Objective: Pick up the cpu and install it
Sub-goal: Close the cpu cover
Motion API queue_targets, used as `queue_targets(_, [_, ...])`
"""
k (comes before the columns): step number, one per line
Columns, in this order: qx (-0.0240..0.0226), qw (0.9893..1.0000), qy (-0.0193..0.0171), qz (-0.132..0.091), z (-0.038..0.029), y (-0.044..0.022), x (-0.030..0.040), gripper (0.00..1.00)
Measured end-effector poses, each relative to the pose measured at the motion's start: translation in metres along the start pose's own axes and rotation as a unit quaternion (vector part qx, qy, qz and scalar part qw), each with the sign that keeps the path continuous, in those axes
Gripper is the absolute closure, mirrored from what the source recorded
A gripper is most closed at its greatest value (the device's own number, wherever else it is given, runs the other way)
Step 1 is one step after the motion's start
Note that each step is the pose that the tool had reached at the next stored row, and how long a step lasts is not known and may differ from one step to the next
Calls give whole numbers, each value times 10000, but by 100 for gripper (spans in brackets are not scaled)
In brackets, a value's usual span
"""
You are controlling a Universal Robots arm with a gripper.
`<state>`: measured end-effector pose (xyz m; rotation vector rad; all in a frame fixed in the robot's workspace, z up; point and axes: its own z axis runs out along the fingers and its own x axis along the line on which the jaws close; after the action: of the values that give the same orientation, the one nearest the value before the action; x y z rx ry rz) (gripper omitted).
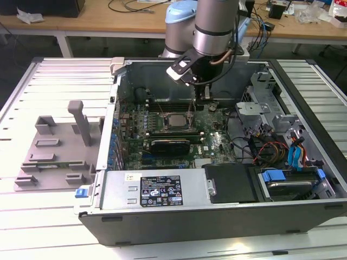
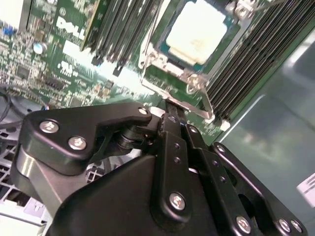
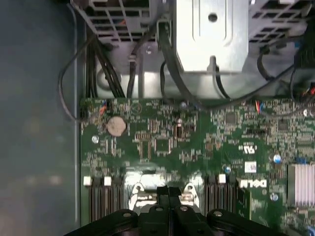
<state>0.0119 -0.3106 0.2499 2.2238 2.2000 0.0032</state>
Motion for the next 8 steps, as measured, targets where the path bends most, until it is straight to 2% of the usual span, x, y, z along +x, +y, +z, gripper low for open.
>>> queue_targets(2, [-4,10000,0,0,-1,-84,-1,89])
queue_targets(3, [-12,10000,1,1,0,-247,-2,89])
queue_targets(4, [-14,10000,1,1,0,-315,-3,89])
queue_targets(8, [-13,10000,1,0,2,-370,-4,89])
